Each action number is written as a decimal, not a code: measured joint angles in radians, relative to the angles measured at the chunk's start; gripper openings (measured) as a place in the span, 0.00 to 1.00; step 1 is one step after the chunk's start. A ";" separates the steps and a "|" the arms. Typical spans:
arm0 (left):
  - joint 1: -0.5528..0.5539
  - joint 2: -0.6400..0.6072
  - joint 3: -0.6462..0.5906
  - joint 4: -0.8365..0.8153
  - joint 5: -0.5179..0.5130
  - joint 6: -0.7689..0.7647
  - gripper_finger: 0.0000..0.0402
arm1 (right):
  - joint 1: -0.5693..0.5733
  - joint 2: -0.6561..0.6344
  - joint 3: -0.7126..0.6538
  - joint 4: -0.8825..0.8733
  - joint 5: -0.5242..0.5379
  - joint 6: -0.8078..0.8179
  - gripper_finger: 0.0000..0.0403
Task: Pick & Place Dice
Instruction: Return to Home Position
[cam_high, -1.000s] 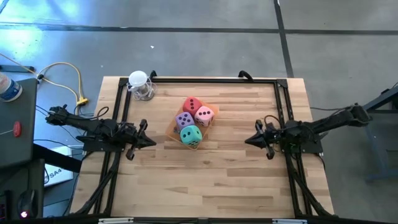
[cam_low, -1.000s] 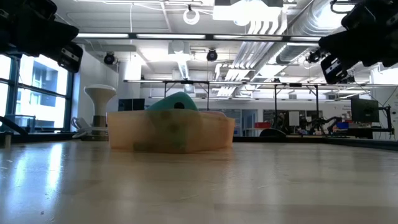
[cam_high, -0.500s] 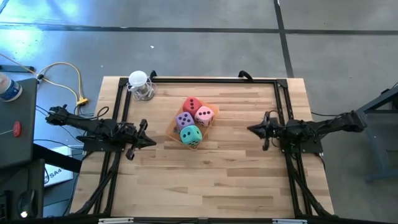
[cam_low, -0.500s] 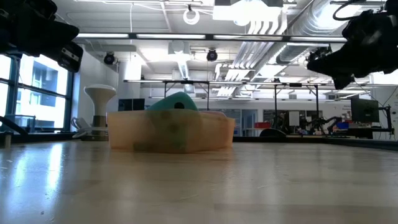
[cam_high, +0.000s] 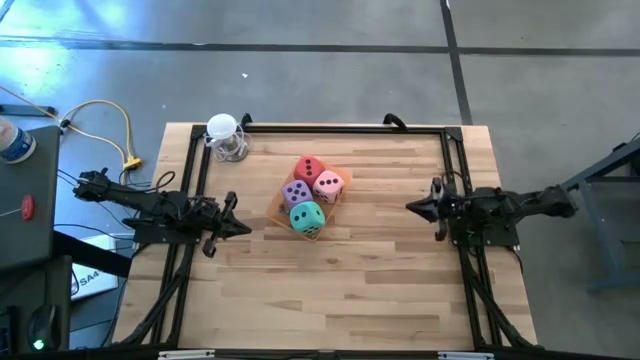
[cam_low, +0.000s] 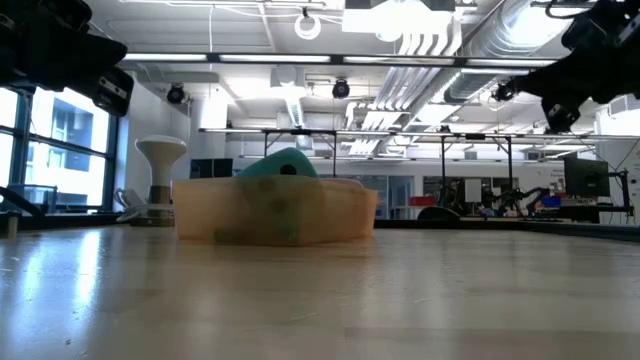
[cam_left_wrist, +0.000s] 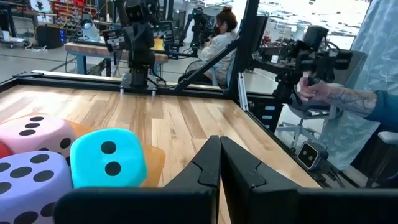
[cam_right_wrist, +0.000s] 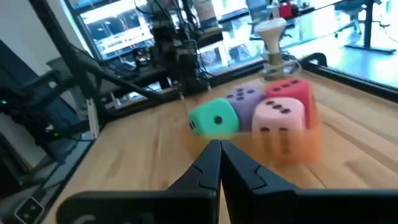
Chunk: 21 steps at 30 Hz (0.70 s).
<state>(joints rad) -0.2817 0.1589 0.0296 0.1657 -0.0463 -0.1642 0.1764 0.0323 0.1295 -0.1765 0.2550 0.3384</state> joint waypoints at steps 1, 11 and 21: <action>0.000 0.000 0.000 0.000 0.000 0.000 0.00 | 0.000 -0.028 -0.002 -0.025 0.001 0.003 0.01; 0.000 0.001 0.000 0.001 -0.003 0.000 0.00 | -0.001 0.009 -0.121 0.307 -0.060 -0.101 0.00; 0.000 0.001 0.000 0.003 -0.004 0.000 0.00 | 0.000 0.013 -0.121 0.284 -0.125 -0.100 0.00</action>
<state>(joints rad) -0.2816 0.1600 0.0296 0.1688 -0.0502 -0.1642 0.1764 0.0449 0.0082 0.1071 0.1304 0.2389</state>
